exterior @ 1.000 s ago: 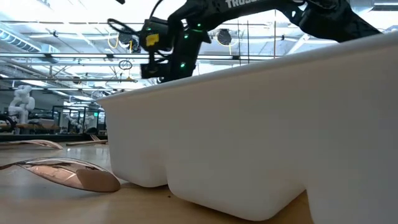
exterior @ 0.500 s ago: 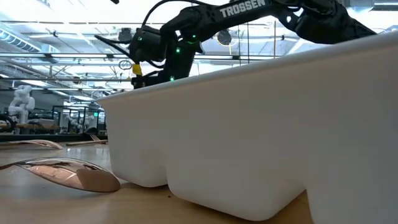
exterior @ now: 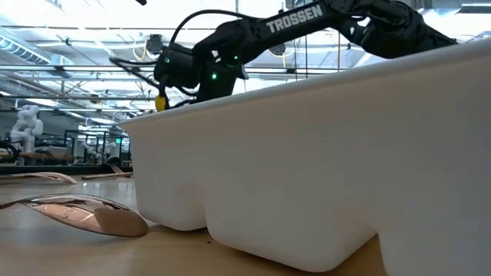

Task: Sort silverware
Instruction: Put the gold fork into the silverware tray

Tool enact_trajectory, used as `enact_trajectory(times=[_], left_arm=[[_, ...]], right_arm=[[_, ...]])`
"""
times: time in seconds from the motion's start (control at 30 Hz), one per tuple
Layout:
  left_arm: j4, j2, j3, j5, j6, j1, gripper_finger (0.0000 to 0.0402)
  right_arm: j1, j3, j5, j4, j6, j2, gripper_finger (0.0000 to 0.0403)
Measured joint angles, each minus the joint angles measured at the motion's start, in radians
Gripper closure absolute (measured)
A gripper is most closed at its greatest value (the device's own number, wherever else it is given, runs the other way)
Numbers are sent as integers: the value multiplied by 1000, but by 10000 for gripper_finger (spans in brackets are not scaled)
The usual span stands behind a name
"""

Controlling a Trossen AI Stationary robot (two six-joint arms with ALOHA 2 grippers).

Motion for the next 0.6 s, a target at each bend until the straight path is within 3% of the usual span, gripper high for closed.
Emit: enact_trajectory(times=[0.1,0.23,0.37,0.6], left_arm=[[0,0,0,0,16,0,401],[0,0,0,3,18,0,401],[0,0,0,4,24,0,401],[0,0,0,5,49,0,401]], right_arm=[[-2,2,73,-6,63,5,252],[-21,1,129,-9,140,8,317],[-39,-1,70,-14,167,11,392],[-20,-1,-15,-70,179,-26,402]])
